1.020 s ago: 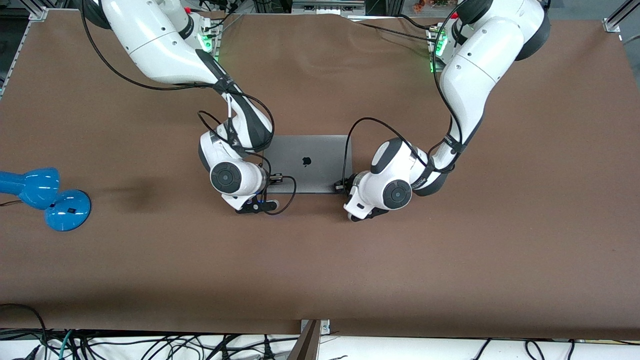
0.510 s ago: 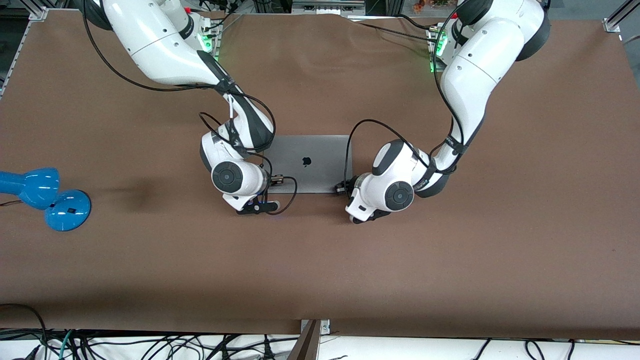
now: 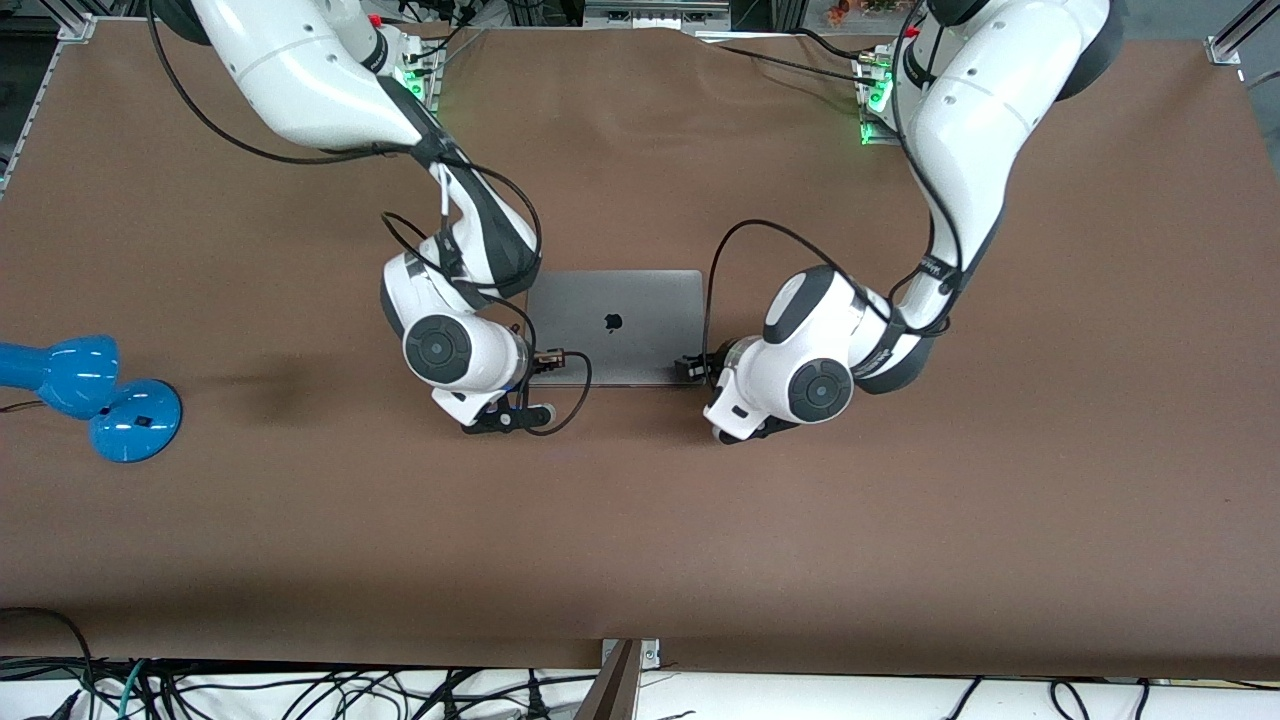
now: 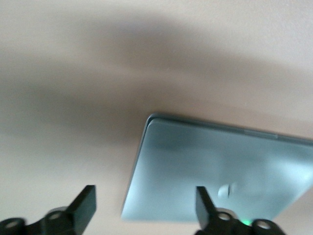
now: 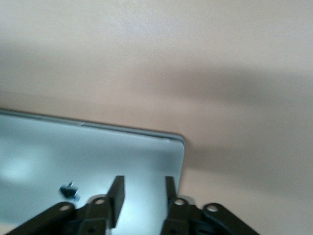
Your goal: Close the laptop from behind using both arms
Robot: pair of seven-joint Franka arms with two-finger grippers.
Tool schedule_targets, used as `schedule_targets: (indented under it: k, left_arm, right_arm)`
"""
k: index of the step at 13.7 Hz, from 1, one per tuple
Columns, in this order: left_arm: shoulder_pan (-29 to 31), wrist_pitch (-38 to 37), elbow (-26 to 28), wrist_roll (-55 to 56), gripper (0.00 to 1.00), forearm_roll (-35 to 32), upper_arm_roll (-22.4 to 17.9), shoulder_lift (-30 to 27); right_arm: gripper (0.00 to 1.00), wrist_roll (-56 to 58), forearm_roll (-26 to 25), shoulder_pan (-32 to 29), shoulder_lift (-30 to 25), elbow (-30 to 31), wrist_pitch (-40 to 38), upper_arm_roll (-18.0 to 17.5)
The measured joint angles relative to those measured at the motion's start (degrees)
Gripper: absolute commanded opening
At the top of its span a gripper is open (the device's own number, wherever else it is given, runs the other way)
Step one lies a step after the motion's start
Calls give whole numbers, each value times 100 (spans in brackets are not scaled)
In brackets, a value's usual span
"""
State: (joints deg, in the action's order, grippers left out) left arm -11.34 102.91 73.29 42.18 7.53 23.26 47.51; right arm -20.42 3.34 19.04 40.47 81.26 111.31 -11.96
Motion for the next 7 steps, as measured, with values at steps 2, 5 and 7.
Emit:
schedule_targets:
  k: [2,5,7]
  left_arm:
    - [75,-578,-11,-1,100,-247,2,-457]
    - [124,-1021,163,-13,100,-521,-1,-1303]
    - [152,-1081,559,-164,100,-649,-61,-1942]
  right_arm:
    - [100,0,0,-106,-281,-131,-425,44]
    - [100,62,-6,-625,-636,-210,-802,102]
    - [100,97,-20,-976,-875,-234,-979,130]
